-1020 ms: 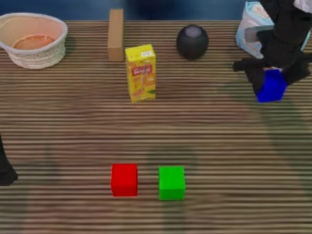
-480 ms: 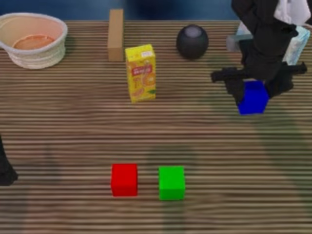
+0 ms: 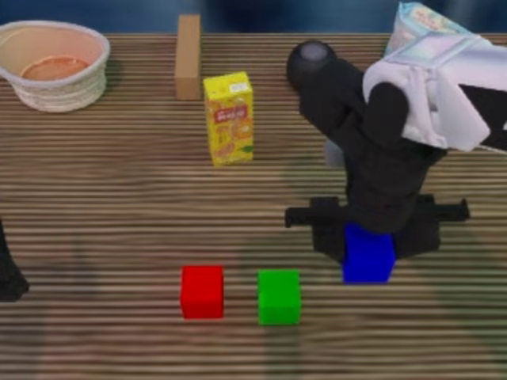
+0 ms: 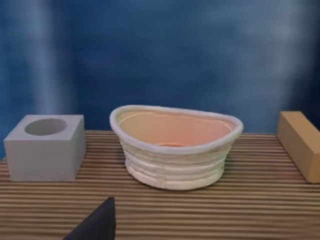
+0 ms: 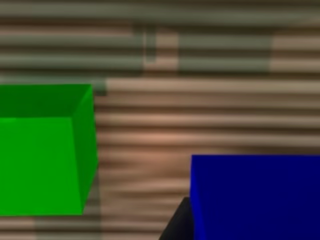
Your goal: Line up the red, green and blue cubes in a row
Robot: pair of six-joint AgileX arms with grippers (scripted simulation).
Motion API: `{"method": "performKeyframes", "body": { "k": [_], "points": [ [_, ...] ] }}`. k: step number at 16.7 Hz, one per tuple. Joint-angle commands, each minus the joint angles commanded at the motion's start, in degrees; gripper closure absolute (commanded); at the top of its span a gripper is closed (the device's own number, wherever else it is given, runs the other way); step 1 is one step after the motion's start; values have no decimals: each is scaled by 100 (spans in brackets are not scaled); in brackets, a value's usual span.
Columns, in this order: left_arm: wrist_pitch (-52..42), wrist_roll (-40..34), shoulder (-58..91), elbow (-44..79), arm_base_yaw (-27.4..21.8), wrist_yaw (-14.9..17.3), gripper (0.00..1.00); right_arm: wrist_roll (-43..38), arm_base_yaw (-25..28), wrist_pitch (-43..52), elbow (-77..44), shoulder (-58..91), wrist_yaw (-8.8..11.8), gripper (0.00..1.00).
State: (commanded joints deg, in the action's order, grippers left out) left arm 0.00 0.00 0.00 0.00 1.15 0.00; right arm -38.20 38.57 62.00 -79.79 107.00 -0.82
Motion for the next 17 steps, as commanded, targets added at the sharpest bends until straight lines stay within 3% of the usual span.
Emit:
{"method": "performKeyframes", "body": {
  "k": [7,13,17],
  "points": [
    [0,0,0,0,0,0,0,-125,86,-125,177,-63,3,100],
    [0,0,0,0,0,0,0,-136,125,-1335,917,336,0,100],
    [0,0,0,0,0,0,0,-145,136,-1546,1073,433,-10,100]
  ]
}}
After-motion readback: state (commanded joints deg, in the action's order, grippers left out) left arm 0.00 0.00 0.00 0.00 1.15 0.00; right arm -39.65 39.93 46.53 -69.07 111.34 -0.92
